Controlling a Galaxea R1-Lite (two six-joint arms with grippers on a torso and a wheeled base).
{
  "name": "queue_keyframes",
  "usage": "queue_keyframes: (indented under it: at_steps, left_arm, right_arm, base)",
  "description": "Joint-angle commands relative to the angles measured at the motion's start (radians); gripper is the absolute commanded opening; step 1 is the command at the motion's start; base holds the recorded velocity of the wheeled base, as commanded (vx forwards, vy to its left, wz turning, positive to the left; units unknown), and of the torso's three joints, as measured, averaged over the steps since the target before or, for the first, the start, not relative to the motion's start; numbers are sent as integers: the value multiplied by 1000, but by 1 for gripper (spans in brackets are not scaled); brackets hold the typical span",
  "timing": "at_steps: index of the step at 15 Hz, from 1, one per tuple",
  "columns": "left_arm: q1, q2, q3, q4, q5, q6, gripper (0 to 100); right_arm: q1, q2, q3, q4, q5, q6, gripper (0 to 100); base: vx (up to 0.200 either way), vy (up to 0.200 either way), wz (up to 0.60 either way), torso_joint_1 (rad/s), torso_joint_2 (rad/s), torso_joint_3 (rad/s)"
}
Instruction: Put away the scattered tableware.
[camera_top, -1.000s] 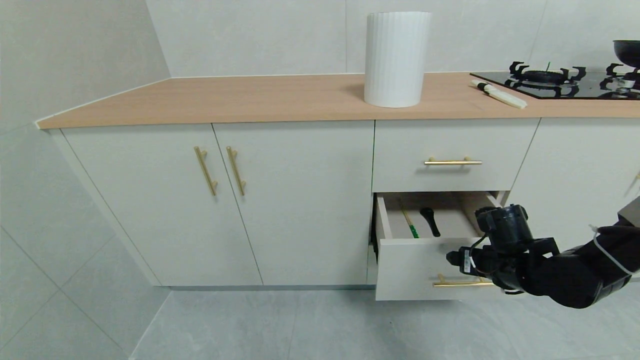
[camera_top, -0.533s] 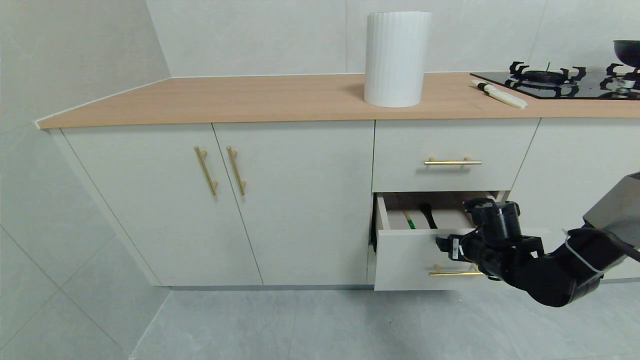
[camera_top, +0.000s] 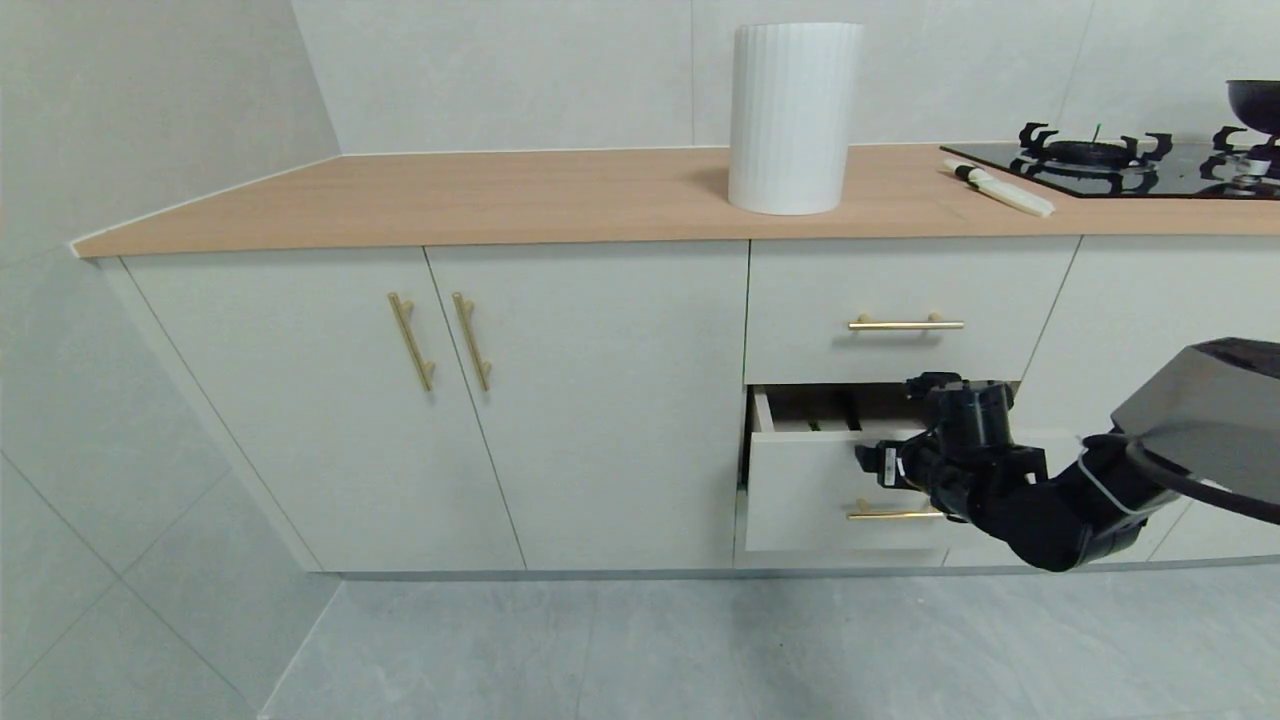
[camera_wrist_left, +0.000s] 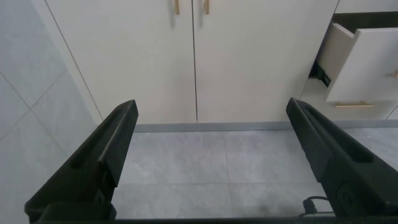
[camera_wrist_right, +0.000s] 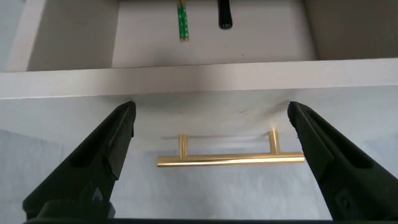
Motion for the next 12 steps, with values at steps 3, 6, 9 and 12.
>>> queue_keyframes:
  at_steps: [3, 6, 9, 12]
  left_arm:
    - [0, 2, 0, 0, 0, 0, 100]
    - [0, 2, 0, 0, 0, 0, 100]
    - [0, 2, 0, 0, 0, 0, 100]
    - [0, 2, 0, 0, 0, 0, 100]
  right_arm:
    - [-18, 58, -80, 3, 21, -22, 100]
    - [-42, 124, -175, 9, 39, -48, 100]
    - [-65, 170, -197, 0, 49, -55, 100]
    - [-85, 189, -234, -8, 61, -54, 100]
  base:
    - [0, 0, 0, 0, 0, 0]
    - [0, 0, 0, 0, 0, 0]
    - [0, 0, 0, 0, 0, 0]
    - [0, 0, 0, 0, 0, 0]
